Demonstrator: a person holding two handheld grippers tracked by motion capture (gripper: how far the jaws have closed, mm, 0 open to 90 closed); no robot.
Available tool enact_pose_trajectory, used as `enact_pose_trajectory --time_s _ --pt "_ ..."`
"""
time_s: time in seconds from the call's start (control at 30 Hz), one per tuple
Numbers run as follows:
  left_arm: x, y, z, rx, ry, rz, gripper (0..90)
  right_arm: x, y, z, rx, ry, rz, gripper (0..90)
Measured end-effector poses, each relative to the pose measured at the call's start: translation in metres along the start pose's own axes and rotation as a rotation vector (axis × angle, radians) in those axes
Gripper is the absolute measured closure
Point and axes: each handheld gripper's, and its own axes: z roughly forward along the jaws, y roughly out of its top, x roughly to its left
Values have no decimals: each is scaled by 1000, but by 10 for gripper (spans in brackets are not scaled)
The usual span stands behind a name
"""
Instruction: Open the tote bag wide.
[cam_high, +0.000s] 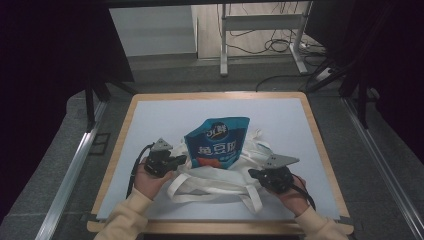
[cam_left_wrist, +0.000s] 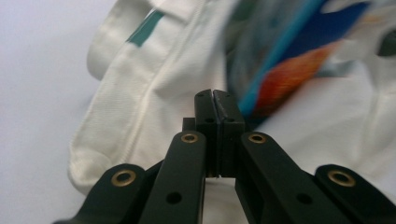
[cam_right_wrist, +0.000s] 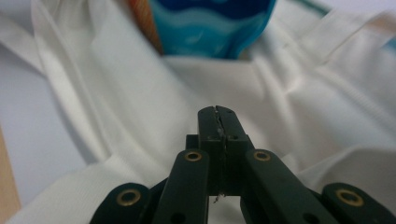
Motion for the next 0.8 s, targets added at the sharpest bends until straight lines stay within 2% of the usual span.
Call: enact_pose_trajectory --time_s 0.17,0.3,0.5,0.8 --pt "-10 -1 -12 -24 -23 13 900 -12 14 -5 -38 -18 18 892" --pt "-11 -2 -11 -21 -31 18 900 -18 23 -4 -50 -29 25 892" --pt "-15 -3 -9 -7 -46 21 900 -20 32 4 -27 -28 17 892" --pt "-22 -11 -4 25 -62 34 900 -25 35 22 37 -37 6 892"
